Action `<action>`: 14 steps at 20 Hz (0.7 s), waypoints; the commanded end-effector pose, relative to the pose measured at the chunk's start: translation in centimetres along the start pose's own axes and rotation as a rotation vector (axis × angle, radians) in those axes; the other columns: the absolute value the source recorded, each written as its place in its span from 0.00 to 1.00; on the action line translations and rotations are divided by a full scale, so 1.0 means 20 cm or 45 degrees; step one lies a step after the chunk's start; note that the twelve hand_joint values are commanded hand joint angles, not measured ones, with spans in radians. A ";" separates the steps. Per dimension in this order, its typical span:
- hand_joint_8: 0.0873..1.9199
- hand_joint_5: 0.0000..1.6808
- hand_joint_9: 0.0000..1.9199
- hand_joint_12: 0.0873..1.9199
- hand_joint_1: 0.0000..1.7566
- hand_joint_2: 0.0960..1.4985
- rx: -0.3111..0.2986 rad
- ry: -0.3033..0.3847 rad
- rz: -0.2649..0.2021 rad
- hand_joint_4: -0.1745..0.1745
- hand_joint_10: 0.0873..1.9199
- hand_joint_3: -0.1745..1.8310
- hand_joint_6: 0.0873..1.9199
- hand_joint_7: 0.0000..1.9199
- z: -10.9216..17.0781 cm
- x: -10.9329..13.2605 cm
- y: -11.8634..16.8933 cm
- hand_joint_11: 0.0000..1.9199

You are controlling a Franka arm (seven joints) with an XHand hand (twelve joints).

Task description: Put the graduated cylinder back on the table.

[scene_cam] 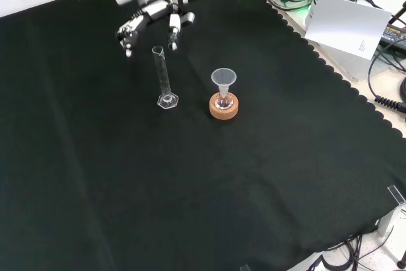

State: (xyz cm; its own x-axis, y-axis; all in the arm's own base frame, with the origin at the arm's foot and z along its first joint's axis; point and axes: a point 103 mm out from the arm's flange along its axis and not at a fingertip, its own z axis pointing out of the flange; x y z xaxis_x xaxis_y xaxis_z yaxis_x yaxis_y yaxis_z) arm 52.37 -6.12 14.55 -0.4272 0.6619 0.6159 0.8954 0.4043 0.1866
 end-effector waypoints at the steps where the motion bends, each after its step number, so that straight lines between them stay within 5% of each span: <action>1: 0.34 0.20 0.34 0.77 0.38 0.57 -0.011 -0.226 0.098 0.31 0.00 0.00 0.03 0.06 -0.36 0.24 -0.19 0.06; 14: 0.34 0.20 0.33 0.77 0.40 0.61 0.057 -0.541 0.298 0.37 0.00 0.01 0.01 0.06 -0.62 0.84 -0.53 0.06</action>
State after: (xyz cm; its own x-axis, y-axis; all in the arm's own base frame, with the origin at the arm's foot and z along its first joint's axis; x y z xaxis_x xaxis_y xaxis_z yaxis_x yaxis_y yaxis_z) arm 44.56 -9.38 29.38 -0.3493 0.8474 0.3998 0.9365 0.3021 0.1779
